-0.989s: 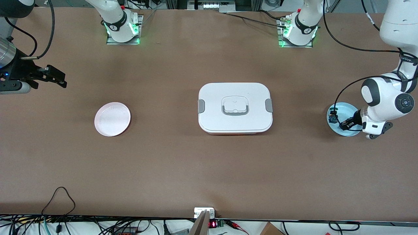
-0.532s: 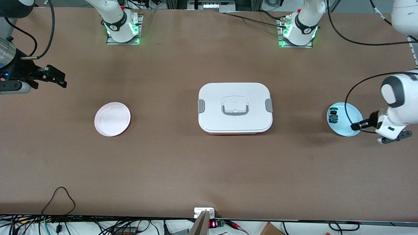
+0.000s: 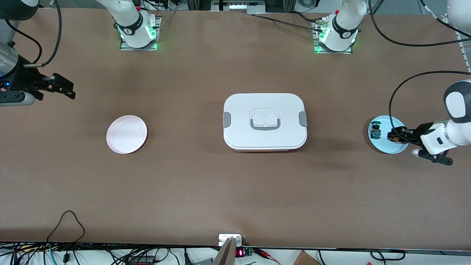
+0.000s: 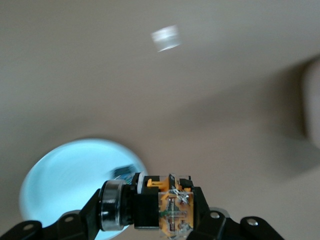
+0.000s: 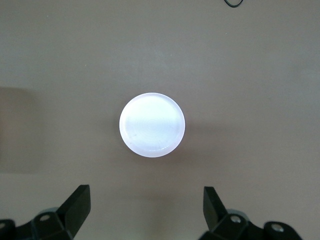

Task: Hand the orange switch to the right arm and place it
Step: 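Close the left gripper on the orange switch and lift it, then carry the switch over the white box while the right gripper reaches in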

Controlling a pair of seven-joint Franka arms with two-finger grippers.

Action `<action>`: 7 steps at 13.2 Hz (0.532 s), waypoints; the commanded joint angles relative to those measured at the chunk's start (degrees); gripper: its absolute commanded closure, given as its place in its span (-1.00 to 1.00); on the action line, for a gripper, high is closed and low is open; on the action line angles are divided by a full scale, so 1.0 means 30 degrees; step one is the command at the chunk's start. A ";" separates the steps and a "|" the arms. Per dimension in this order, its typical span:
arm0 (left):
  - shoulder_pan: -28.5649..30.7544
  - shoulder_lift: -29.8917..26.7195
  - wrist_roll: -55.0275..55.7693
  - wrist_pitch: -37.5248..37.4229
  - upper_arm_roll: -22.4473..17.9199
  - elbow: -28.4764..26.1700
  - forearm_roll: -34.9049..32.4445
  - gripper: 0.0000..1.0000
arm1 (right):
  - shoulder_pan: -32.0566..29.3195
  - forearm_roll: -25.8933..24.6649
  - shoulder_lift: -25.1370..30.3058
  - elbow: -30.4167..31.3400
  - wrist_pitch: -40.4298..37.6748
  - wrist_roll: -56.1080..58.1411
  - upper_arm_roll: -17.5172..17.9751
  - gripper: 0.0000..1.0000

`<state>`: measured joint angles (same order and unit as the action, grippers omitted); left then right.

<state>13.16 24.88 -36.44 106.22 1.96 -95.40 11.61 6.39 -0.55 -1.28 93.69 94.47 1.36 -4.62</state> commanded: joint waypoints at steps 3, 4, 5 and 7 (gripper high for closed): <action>0.0272 0.0290 -0.8464 -0.0835 0.2063 0.0451 0.5406 0.44 | 0.0300 0.0037 -0.0070 -0.0176 -0.0232 0.0074 -0.0041 -1.00; 0.0273 0.0290 -1.0073 -0.1068 0.2708 0.0451 0.6344 0.44 | 0.0330 0.0036 -0.0071 -0.0176 -0.0232 0.0075 -0.0041 -1.00; 0.0302 0.0261 -1.1829 -0.1244 0.3294 0.0364 0.7774 0.45 | 0.0359 -0.0022 -0.0071 -0.0118 -0.0348 0.0046 -0.0012 -1.00; 0.0302 0.0260 -1.4907 -0.2091 0.4116 0.0159 1.1635 0.46 | 0.0359 0.0036 -0.0100 -0.0380 -0.0875 -0.0041 -0.0041 -1.00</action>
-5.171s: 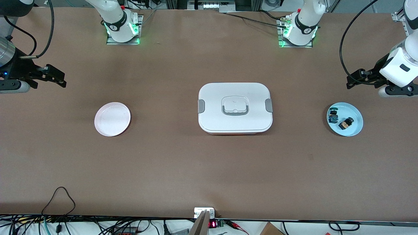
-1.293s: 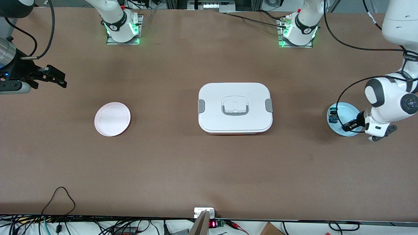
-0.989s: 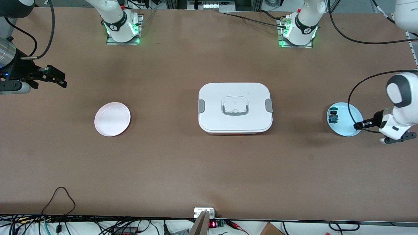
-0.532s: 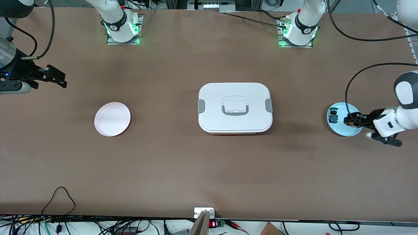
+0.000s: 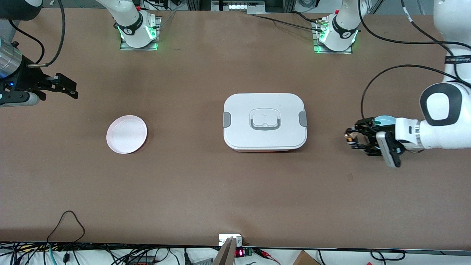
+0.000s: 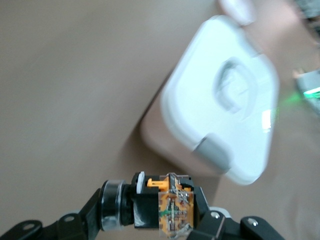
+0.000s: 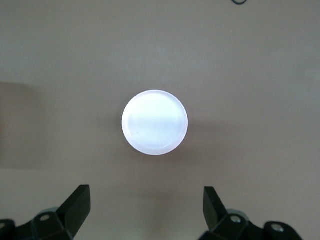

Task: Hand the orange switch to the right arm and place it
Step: 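Carry the switch over the white box while the right gripper reaches in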

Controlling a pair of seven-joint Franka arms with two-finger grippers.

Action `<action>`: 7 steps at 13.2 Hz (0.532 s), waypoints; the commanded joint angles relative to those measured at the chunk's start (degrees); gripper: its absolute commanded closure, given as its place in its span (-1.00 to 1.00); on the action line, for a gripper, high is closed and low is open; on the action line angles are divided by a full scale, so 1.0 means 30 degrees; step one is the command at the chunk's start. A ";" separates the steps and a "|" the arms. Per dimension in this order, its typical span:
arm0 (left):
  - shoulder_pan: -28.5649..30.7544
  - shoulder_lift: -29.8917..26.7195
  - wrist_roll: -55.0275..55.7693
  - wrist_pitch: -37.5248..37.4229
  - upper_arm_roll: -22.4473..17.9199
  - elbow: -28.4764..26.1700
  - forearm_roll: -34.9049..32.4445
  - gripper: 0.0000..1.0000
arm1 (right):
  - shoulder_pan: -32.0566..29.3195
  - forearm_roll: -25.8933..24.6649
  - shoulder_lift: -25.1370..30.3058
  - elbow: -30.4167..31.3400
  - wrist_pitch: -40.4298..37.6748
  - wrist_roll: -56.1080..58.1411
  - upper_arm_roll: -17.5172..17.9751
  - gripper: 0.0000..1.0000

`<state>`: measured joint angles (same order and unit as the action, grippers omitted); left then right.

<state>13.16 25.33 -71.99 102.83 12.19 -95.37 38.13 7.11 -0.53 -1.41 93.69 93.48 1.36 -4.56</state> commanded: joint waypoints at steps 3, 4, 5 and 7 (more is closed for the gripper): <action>0.0300 -0.0065 -0.4187 -0.1348 0.2610 0.0354 0.6585 0.46 | 0.0296 0.0496 -0.0028 -0.0410 -0.0543 -0.0014 0.0172 -1.00; 0.0184 -0.0066 -0.4565 -0.1058 0.3429 0.0443 0.8280 0.46 | 0.0297 0.1370 -0.0028 -0.0410 -0.0572 0.0016 0.0203 -1.00; 0.0154 -0.0095 -0.5410 -0.0272 0.4308 0.0444 0.9428 0.48 | 0.0297 0.2510 -0.0057 -0.0410 -0.0573 -0.0013 0.0174 -1.00; 0.0183 -0.0066 -0.7549 0.1749 0.6067 0.0473 1.0809 0.48 | 0.0239 0.5378 -0.0231 -0.0352 -0.0485 -0.0072 0.0144 -1.00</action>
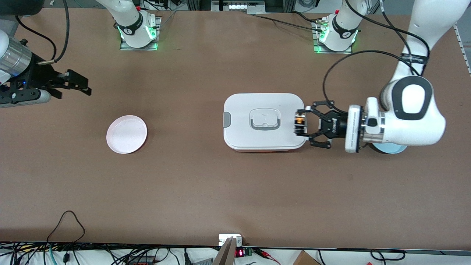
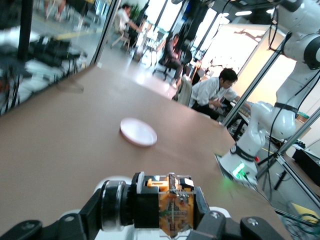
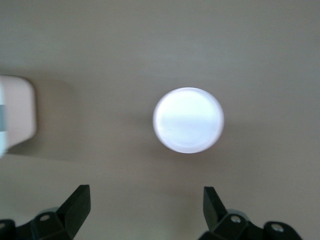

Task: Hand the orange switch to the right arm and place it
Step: 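Carry the switch over the white box while the right gripper reaches in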

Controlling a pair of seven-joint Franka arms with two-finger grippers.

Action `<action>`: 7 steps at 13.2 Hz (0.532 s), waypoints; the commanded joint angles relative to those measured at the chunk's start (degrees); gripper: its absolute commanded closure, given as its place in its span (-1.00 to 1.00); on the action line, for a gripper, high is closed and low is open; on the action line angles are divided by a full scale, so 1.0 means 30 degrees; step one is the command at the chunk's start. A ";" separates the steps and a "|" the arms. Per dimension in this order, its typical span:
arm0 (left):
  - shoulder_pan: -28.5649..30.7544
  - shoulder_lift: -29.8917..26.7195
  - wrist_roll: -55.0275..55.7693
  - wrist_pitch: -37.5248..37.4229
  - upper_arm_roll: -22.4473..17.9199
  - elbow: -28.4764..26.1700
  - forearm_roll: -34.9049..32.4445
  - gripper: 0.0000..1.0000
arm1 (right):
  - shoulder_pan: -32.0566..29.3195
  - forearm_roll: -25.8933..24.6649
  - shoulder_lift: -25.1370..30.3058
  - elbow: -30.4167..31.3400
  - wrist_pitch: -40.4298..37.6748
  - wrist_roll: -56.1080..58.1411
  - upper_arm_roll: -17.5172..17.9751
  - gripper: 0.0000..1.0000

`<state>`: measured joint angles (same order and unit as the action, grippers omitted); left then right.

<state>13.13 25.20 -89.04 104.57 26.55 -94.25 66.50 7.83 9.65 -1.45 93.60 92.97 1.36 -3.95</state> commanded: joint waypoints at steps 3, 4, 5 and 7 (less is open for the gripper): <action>-0.0041 -0.0022 -0.2109 0.3429 0.2835 0.0129 0.2031 0.48 | 0.0142 0.7402 -0.0249 0.0699 -0.0171 -0.0071 -0.0091 -1.00; -0.0070 -0.0022 -0.2051 0.3784 0.3044 0.0216 0.2438 0.48 | 0.0143 0.9622 -0.0249 0.1196 -0.0142 -0.0071 -0.0091 -1.00; -0.0157 0.0036 -0.1992 0.3845 0.3104 0.0507 0.2674 0.48 | 0.0143 1.1617 -0.0278 0.1752 -0.0142 -0.0071 -0.0091 -1.00; -0.0625 0.0095 -0.1933 0.3962 0.3075 0.0802 0.2647 0.49 | 0.0085 1.5660 -0.0307 0.3449 -0.0171 -0.0042 -0.0091 -1.00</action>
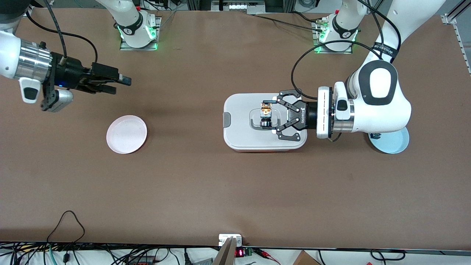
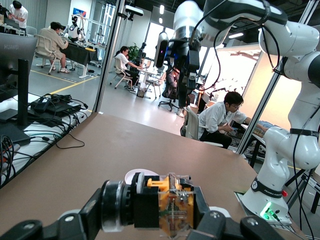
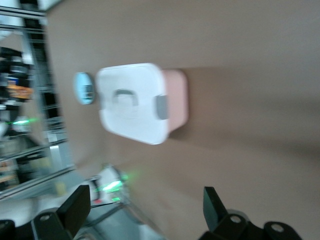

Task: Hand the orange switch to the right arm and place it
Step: 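Carry the switch over the white box while the right gripper reaches in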

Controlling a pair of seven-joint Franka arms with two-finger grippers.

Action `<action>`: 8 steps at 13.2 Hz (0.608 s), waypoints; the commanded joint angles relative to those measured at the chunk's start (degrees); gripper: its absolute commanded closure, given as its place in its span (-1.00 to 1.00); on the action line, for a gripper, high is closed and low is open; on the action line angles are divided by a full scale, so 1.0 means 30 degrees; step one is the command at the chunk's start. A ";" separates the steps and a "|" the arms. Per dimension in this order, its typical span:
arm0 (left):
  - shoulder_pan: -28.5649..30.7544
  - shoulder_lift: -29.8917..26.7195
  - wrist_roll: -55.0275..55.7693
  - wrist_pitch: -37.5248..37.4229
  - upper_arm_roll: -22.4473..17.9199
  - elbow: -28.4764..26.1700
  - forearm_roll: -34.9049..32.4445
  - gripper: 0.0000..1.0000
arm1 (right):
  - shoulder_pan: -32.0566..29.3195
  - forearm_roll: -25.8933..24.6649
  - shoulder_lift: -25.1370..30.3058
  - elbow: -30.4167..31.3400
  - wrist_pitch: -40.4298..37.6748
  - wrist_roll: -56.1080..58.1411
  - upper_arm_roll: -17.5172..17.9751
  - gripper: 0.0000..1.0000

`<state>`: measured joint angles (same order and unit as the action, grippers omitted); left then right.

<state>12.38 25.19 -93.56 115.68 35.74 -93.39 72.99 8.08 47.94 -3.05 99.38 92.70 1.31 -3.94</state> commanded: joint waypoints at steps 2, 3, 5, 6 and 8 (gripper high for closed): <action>-0.0841 0.0100 -0.0425 0.1193 0.0038 0.0516 0.0544 0.49 | 0.0059 0.7554 -0.0327 0.2960 -0.0227 0.0060 -0.0092 -1.00; -0.1222 0.0100 -0.0396 0.1719 0.0038 0.0516 0.0544 0.49 | 0.0379 0.9229 -0.0591 0.3256 -0.0140 0.0090 -0.0063 -1.00; -0.1867 0.0100 -0.0367 0.2716 0.0038 0.0545 0.0544 0.49 | 0.1549 1.1609 -0.1497 0.3289 0.0094 0.0178 -0.0063 -1.00; -0.1986 0.0129 -0.0367 0.2953 0.0038 0.0545 0.0573 0.49 | 0.2134 1.2866 -0.2082 0.3289 0.0124 0.0410 -0.0063 -1.00; -0.1958 0.0130 -0.0367 0.2984 0.0038 0.0516 0.0545 0.49 | 0.3014 1.4250 -0.3080 0.3230 0.0124 0.1490 -0.0063 -1.00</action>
<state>6.49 25.20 -93.56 124.26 35.91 -92.72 73.07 14.68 86.55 -9.94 109.19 92.99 2.90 -3.76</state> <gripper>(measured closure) 0.278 0.000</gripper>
